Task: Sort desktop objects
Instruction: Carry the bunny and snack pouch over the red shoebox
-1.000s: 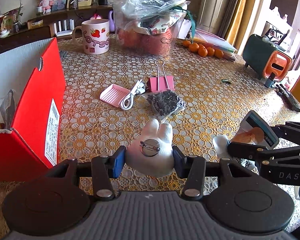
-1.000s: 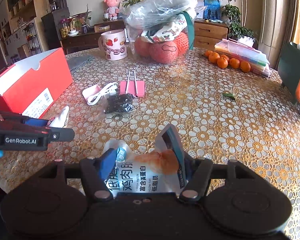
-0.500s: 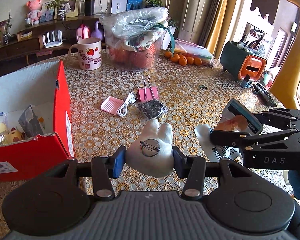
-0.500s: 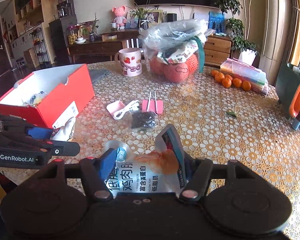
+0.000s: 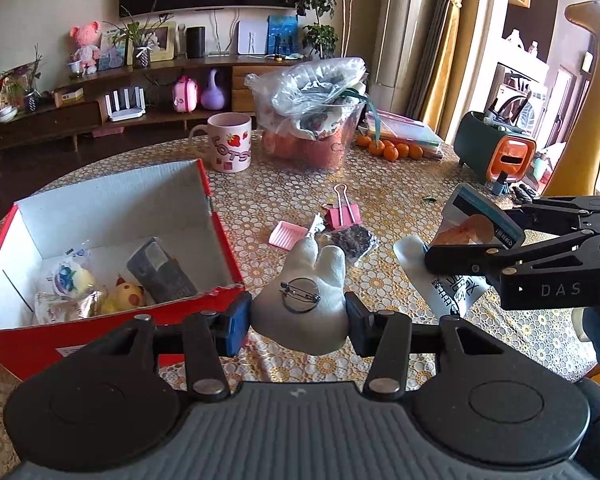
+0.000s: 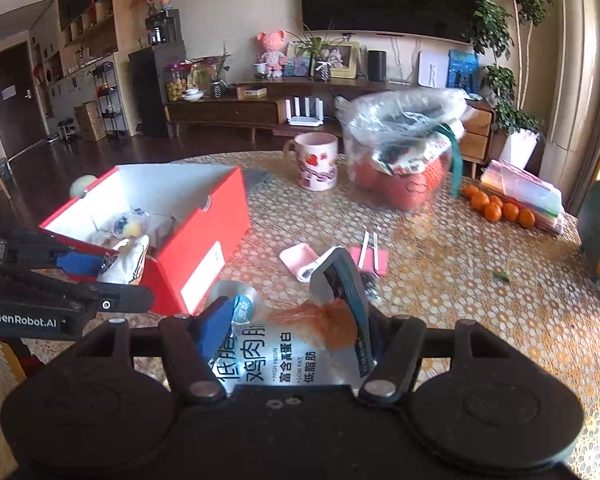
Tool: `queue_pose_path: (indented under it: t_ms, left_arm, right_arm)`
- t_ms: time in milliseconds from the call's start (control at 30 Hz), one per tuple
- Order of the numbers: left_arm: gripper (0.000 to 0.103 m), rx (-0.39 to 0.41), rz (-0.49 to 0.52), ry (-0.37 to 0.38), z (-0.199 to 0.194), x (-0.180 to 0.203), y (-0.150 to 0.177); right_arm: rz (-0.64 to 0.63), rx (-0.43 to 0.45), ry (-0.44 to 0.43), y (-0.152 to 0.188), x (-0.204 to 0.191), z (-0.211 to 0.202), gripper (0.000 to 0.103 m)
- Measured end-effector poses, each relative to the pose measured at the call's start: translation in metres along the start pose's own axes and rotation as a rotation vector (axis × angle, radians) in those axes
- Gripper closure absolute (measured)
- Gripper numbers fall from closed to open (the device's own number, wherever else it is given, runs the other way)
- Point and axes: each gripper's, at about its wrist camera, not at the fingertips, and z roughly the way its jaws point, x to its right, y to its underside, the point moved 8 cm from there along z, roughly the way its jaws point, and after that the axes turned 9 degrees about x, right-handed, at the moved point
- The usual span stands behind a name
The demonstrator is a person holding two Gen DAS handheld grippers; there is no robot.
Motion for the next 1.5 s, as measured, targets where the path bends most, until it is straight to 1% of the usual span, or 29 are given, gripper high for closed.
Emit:
queue_pose_path:
  t_ms: [367,600,800,933,1033,1100,1300,1500]
  left_arm:
    - [0.055,0.025,-0.016,-0.076,-0.024,-0.071,-0.007]
    - [0.055,0.045,-0.026,-0.135,-0.033,-0.116,-0.016]
    - [0.055,0.036,-0.037,-0.193,-0.035,-0.153,-0.020]
    - [0.055,0.027,-0.034,-0.231,-0.030,-0.176,-0.019]
    - [0.055,0.018,-0.045,-0.234,-0.020,-0.191,-0.019]
    - [0.055,0.011,-0.031,-0.245,-0.011,-0.198,-0.019]
    - [0.055,-0.038,0.000,-0.245,0.019,-0.209,-0.013]
    - [0.055,-0.091,-0.001,-0.248,0.042,-0.216,-0.002]
  right_arm:
    - [-0.047,0.026,-0.072,-0.039,-0.067,0.029,0.037]
    - [-0.087,0.032,-0.118,-0.057,-0.107,0.052,0.037]
    - [-0.104,0.039,-0.153,-0.070,-0.134,0.072,0.037]
    - [-0.118,0.036,-0.164,-0.075,-0.149,0.088,0.037]
    - [-0.140,0.033,-0.158,-0.078,-0.158,0.102,0.037]
    - [-0.152,0.029,-0.151,-0.079,-0.162,0.111,0.037]
    - [-0.161,-0.002,-0.116,-0.073,-0.165,0.139,0.037]
    - [-0.178,-0.040,-0.110,-0.058,-0.170,0.160,0.037]
